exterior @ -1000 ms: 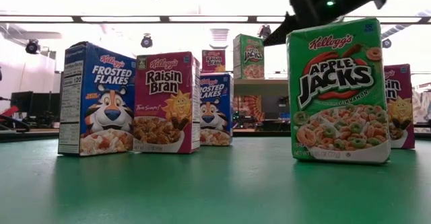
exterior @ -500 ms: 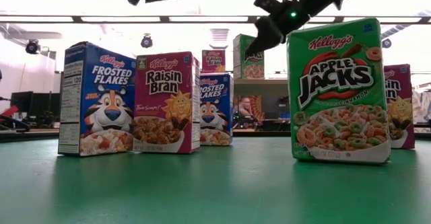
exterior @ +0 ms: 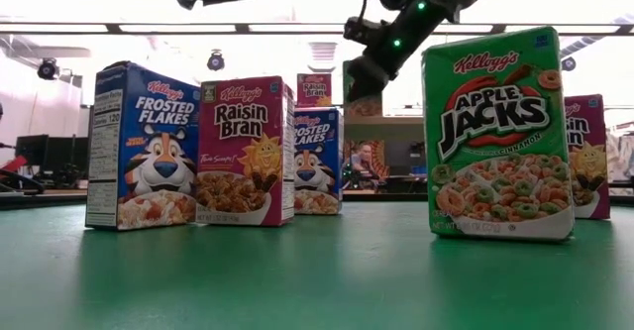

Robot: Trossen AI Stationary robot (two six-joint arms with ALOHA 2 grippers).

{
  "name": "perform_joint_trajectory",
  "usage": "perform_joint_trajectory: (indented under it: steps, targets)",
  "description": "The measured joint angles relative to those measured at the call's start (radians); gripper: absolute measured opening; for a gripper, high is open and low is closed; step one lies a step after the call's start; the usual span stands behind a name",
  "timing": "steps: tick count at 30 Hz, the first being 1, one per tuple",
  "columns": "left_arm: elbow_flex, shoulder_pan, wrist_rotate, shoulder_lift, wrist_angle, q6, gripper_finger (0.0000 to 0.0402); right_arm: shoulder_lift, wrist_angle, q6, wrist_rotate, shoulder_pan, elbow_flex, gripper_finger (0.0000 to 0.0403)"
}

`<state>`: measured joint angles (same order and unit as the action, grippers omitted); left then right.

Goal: Stack cereal on shelf
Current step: Put the top green cereal box on the shelf

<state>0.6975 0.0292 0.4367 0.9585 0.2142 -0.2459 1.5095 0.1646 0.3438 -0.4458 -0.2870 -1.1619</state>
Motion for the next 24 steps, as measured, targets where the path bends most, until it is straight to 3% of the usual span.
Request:
perform_joint_trajectory:
  steps: [11,24]
  targets:
    - [0.0,0.0,0.0,0.003,-0.004,0.0,0.0207,-0.021,0.158,-0.005,0.0,-0.001,-0.042,0.0009]
    - [0.0,0.0,-0.001,0.003,-0.003,0.0,0.0207,-0.035,0.168,0.038,-0.001,-0.068,-0.036,0.0009]
